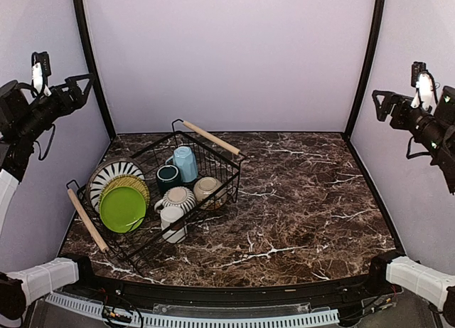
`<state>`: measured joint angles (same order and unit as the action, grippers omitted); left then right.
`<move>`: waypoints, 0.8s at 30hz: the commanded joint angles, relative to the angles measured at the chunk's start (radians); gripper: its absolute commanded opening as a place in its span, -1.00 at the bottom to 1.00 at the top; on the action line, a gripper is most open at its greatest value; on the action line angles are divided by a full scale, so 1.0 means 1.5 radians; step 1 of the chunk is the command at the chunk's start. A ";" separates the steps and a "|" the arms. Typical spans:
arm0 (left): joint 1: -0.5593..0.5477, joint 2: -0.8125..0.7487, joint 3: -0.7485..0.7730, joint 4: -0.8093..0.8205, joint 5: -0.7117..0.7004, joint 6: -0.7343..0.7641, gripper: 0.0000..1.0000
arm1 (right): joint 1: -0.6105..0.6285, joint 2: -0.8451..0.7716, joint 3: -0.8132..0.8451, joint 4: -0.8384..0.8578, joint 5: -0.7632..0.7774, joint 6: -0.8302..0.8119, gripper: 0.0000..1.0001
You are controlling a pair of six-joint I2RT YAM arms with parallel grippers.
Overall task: Unload the mixed dishes from the dish rack
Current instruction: Grab the bowl from the dish rack.
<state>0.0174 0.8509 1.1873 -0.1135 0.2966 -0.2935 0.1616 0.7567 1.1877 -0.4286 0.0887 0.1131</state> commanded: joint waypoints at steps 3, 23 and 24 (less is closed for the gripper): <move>-0.014 0.010 -0.016 -0.095 0.067 -0.041 0.98 | 0.016 0.049 -0.007 -0.035 0.085 0.083 0.97; -0.297 0.181 -0.048 -0.267 -0.063 -0.030 0.98 | 0.029 0.106 -0.097 -0.024 -0.170 0.057 0.97; -0.307 0.209 -0.038 -0.269 -0.072 -0.027 0.98 | 0.029 0.108 -0.099 -0.024 -0.175 0.057 0.97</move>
<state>-0.3878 1.0870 1.1225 -0.4664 0.2630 -0.3515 0.1978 0.9222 1.0523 -0.4942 -0.1036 0.2165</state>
